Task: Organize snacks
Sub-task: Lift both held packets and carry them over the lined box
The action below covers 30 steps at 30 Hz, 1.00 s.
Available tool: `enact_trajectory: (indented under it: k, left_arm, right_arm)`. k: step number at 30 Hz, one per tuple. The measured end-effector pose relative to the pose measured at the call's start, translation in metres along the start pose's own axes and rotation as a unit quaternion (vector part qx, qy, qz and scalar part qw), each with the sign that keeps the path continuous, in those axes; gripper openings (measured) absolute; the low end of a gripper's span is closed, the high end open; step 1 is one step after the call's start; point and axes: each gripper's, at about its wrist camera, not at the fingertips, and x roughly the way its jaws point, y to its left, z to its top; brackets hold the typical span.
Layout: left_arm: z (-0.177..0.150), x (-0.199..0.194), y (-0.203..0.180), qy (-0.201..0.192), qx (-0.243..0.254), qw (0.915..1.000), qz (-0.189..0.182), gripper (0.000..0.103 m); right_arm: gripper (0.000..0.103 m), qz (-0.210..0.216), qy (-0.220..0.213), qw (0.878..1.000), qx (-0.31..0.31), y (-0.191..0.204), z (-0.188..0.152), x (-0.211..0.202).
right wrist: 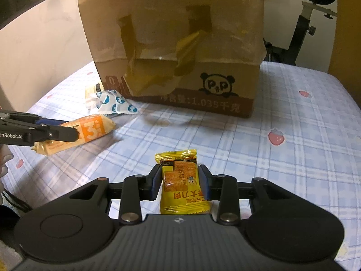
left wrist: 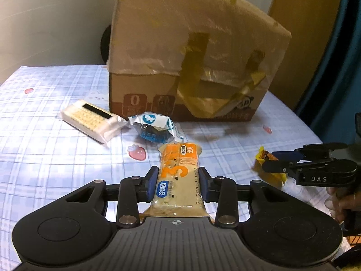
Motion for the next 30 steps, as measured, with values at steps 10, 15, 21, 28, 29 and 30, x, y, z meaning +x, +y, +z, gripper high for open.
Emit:
enact_trajectory:
  k: [10, 15, 21, 28, 29, 30]
  left_arm:
    - [-0.001, -0.02, -0.007, -0.019, 0.003, 0.9998, -0.008, 0.039]
    - [-0.001, -0.026, -0.011, -0.024, 0.005, 0.9995, -0.017, 0.039]
    - [-0.002, -0.028, -0.015, -0.027, 0.009, 0.9993, -0.022, 0.039]
    - [0.0, -0.036, -0.017, -0.042, 0.009, 0.9987, -0.026, 0.039]
    - [0.001, -0.039, -0.018, -0.045, 0.008, 0.9986, -0.027, 0.039]
    - [0.001, -0.041, -0.018, -0.048, 0.007, 0.9984, -0.028, 0.039]
  right_arm:
    - [0.037, 0.001, -0.01, 1.0, -0.006, 0.005, 0.005, -0.006]
    - [0.037, 0.001, -0.01, 1.0, -0.007, 0.005, 0.005, -0.006]
    - [0.037, 0.001, -0.011, 1.0, -0.006, 0.005, 0.005, -0.007]
    - [0.037, 0.002, -0.026, 1.0, -0.004, 0.004, 0.007, -0.017]
    - [0.037, 0.004, -0.029, 1.0, -0.004, 0.004, 0.008, -0.019]
    - [0.037, 0.005, -0.033, 0.999, -0.004, 0.004, 0.01, -0.021]
